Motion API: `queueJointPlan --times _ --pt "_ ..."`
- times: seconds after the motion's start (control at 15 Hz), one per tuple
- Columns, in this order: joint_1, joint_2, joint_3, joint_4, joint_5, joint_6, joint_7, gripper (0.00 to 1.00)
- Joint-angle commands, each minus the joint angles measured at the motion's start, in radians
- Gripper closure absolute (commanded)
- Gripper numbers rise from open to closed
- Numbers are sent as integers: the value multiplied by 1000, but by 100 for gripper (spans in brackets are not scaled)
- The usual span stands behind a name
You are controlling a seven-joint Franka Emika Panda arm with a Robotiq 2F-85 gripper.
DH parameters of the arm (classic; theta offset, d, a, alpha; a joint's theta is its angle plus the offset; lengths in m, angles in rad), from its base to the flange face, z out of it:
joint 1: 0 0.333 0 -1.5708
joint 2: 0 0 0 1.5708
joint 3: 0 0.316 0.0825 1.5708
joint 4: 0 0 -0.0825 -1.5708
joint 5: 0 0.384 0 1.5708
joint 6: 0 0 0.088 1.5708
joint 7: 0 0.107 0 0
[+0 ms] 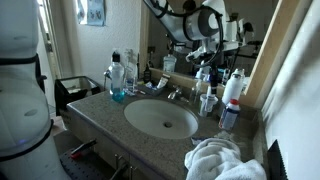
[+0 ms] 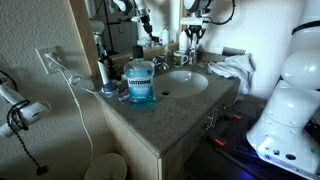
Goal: Move the small white bottle to the left of the sink
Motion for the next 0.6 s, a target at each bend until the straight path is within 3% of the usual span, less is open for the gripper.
queueJointPlan --times 0.0,0.53 --pt "30 -117 42 -29 -63 -96 21 87" --pt "111 -257 237 -57 -77 -227 -20 87"
